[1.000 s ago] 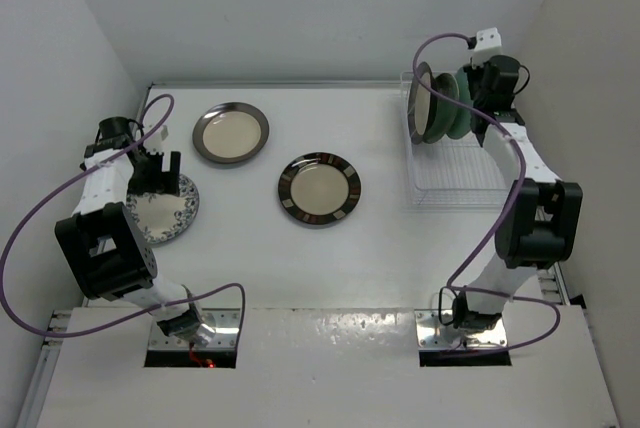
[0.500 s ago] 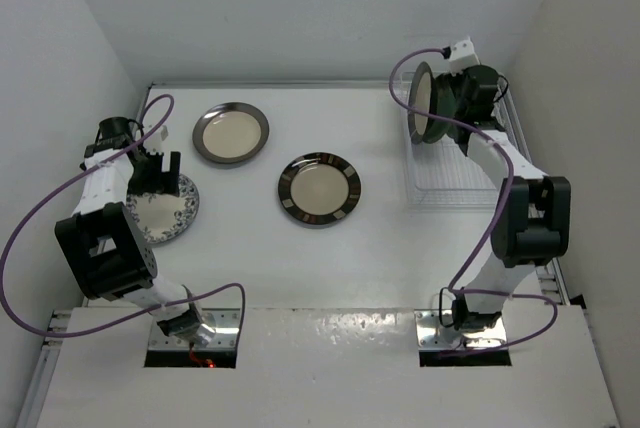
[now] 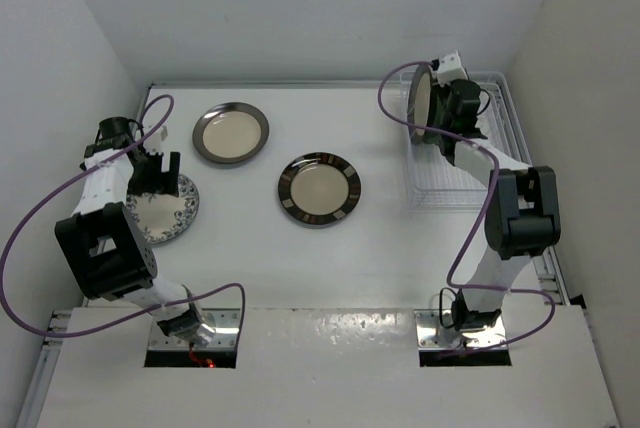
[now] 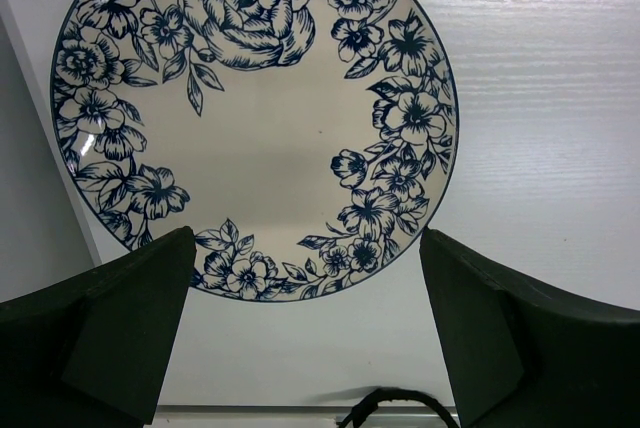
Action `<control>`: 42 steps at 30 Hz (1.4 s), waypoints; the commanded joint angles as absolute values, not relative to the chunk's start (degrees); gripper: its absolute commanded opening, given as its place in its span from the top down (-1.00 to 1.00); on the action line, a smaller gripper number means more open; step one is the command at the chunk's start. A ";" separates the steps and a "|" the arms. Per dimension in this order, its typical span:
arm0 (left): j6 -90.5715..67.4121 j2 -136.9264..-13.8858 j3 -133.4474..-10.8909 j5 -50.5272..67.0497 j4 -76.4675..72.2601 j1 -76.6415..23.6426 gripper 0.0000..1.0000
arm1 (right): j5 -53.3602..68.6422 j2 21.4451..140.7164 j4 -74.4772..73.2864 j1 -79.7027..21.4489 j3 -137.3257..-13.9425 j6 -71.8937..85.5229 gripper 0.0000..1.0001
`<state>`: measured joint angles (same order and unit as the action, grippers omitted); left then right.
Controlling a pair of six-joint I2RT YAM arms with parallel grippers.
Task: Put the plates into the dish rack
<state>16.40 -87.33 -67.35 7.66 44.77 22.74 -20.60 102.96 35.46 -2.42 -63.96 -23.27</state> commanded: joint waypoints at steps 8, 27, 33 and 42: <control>14.69 -87.53 -68.20 5.01 45.18 24.34 -0.98 | -23.64 97.83 41.13 -1.67 -65.74 -20.04 -0.13; 14.50 -87.19 -63.46 4.75 44.57 36.30 -0.98 | -9.42 78.59 3.53 -5.53 -71.62 -4.84 -0.98; 15.03 -90.70 -60.74 4.81 42.72 40.25 -0.98 | 1.31 74.98 0.18 -10.80 -67.08 -3.08 -0.98; 15.56 -94.22 -60.21 10.99 41.31 42.89 -0.98 | -1.30 76.03 -3.96 -16.96 -67.24 -5.19 -0.98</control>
<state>14.81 -94.65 -60.34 7.66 42.48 41.93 -0.99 75.99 -3.25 -15.62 -66.65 -4.86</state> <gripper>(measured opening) 0.992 0.986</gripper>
